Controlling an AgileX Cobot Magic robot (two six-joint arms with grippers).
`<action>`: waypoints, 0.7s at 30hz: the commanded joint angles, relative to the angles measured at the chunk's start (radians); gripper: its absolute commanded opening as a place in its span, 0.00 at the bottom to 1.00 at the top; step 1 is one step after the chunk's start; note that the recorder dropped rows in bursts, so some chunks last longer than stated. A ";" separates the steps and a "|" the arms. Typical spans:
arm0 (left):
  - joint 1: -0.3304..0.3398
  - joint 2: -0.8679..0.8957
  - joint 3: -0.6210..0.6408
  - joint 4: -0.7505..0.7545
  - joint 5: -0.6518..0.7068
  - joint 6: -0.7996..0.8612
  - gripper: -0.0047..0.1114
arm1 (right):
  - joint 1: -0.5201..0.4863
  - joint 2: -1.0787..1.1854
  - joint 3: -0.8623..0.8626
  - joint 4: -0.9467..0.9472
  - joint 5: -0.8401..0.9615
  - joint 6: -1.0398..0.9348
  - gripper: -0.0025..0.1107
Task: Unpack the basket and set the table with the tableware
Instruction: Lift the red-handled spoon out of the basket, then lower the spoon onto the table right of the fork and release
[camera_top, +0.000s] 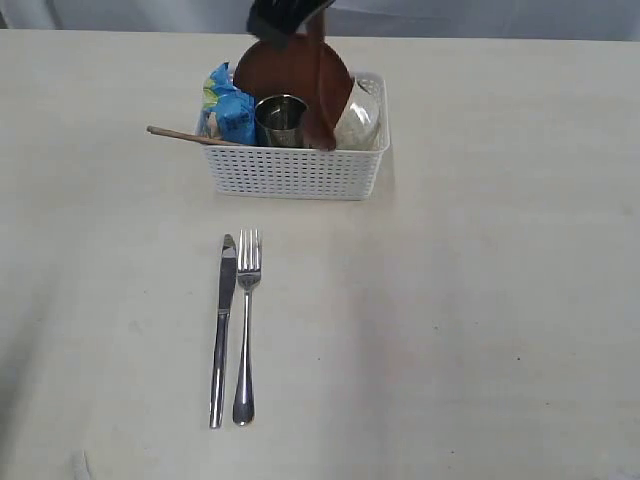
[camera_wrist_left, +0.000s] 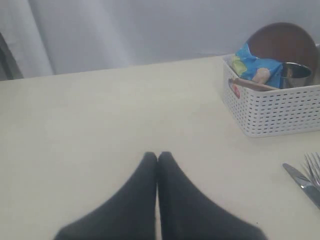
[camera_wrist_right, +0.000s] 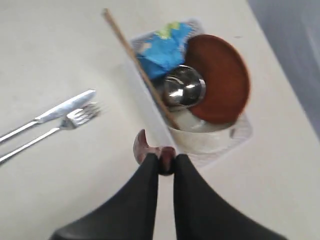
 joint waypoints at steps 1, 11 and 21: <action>0.002 -0.002 0.003 0.001 -0.010 -0.004 0.04 | 0.009 -0.009 0.044 0.219 0.003 -0.126 0.02; 0.002 -0.002 0.003 0.001 -0.010 -0.004 0.04 | 0.197 -0.009 0.331 -0.152 -0.237 -0.042 0.02; 0.002 -0.002 0.003 0.001 -0.010 -0.004 0.04 | 0.264 -0.011 0.559 -0.318 -0.332 0.062 0.02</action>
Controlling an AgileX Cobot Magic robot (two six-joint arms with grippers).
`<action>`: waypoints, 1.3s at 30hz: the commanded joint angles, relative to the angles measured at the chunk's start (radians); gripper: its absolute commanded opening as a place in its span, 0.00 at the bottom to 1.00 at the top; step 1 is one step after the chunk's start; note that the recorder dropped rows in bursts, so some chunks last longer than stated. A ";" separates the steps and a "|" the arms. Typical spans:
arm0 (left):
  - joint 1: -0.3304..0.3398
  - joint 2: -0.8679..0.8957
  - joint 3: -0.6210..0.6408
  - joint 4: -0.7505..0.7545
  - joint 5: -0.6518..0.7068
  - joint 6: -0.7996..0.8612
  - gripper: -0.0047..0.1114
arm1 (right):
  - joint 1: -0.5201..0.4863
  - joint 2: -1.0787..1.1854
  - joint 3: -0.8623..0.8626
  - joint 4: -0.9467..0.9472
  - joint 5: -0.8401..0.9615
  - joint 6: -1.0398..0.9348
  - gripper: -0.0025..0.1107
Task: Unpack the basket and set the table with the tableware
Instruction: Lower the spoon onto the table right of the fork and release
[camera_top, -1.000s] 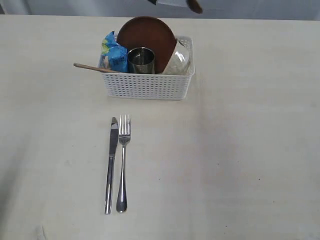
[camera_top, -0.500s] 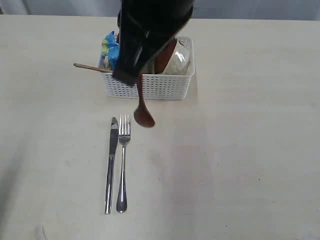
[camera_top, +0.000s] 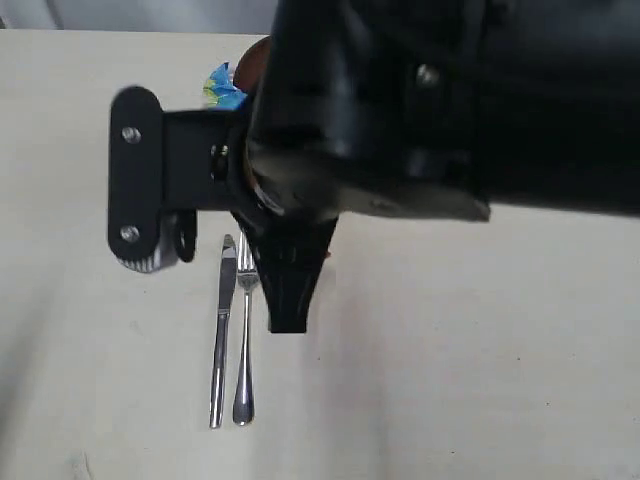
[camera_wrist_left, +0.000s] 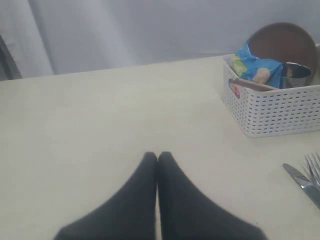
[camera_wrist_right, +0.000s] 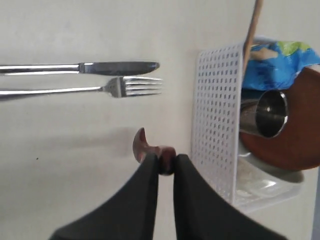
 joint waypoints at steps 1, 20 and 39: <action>0.002 -0.002 0.003 0.001 -0.010 -0.004 0.04 | 0.002 -0.013 0.089 -0.090 -0.029 0.075 0.02; 0.002 -0.002 0.003 0.001 -0.010 -0.004 0.04 | 0.024 -0.023 0.286 -0.160 -0.290 0.202 0.02; 0.002 -0.002 0.003 0.001 -0.010 -0.004 0.04 | 0.070 0.085 0.286 -0.101 -0.316 0.199 0.02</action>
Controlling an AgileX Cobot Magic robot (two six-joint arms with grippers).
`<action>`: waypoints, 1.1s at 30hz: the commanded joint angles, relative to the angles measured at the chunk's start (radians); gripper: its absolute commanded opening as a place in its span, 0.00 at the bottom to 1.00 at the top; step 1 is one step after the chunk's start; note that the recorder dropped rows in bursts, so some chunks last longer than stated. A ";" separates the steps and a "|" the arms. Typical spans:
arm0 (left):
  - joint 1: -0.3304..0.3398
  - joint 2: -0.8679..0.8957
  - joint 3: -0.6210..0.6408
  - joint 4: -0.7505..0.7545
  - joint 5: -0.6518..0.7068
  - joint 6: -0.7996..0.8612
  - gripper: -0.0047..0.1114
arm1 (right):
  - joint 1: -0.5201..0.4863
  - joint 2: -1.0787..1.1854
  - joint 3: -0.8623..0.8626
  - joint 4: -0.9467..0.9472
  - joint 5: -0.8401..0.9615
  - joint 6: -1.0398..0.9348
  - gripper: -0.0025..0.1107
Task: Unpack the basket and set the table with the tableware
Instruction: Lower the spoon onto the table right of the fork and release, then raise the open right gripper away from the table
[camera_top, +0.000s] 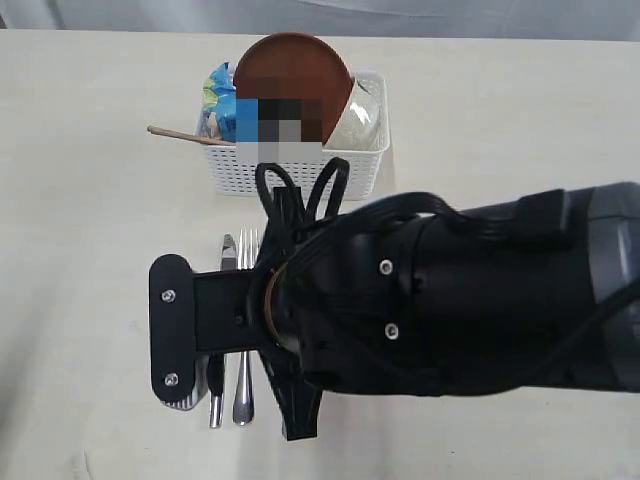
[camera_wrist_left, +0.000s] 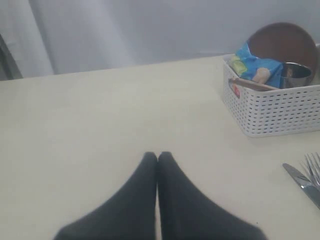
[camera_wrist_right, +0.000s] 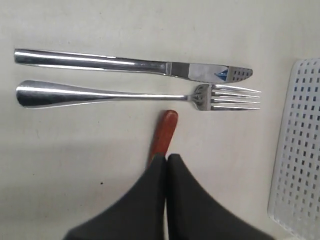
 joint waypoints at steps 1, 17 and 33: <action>0.002 -0.002 0.003 0.001 -0.010 -0.004 0.04 | 0.003 0.018 0.001 0.009 0.000 0.005 0.02; 0.002 -0.002 0.003 0.001 -0.010 -0.004 0.04 | -0.285 0.008 -0.427 0.111 0.371 0.393 0.02; 0.002 -0.002 0.003 0.001 -0.010 -0.004 0.04 | -0.554 0.387 -1.007 0.402 0.635 0.416 0.50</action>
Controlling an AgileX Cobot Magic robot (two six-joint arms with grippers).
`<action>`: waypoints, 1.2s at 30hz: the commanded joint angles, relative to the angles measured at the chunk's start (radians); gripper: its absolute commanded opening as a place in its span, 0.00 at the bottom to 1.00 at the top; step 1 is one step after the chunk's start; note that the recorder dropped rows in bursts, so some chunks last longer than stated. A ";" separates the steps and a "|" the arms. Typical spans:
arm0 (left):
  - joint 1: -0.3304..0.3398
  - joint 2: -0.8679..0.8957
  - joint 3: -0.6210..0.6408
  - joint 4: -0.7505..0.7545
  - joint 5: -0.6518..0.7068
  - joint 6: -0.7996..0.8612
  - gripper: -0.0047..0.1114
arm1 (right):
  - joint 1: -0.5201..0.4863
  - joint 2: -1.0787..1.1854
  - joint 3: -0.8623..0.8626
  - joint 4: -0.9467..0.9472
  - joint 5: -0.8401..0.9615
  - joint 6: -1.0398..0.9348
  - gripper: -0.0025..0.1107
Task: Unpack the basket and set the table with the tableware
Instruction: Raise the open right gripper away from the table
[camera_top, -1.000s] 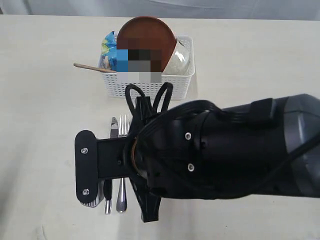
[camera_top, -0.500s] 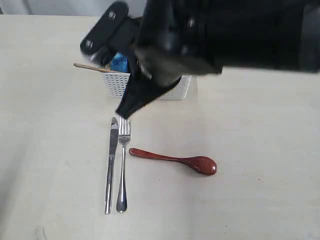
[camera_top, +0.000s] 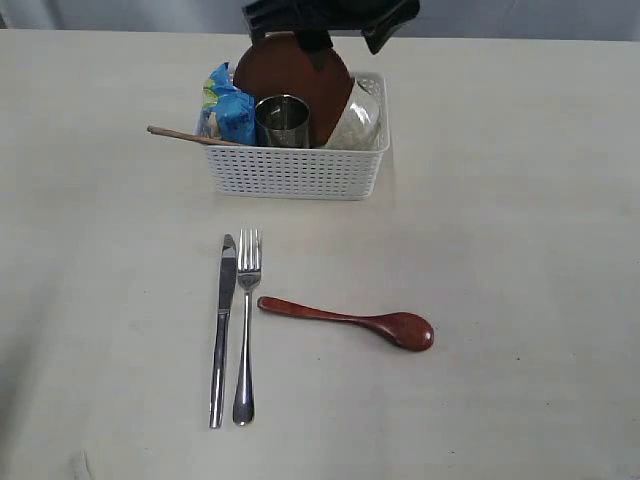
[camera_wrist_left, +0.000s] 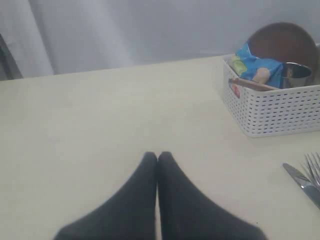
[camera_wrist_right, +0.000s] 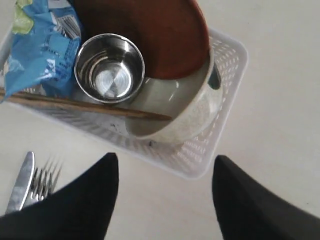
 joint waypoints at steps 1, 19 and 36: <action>0.002 -0.002 0.003 0.001 -0.010 -0.004 0.04 | -0.032 0.118 -0.119 0.022 0.013 0.033 0.50; 0.002 -0.002 0.003 0.001 -0.010 -0.004 0.04 | -0.064 0.161 -0.167 -0.280 0.013 0.029 0.37; 0.002 -0.002 0.003 0.001 -0.010 -0.004 0.04 | -0.416 0.044 -0.089 0.694 0.013 -0.461 0.37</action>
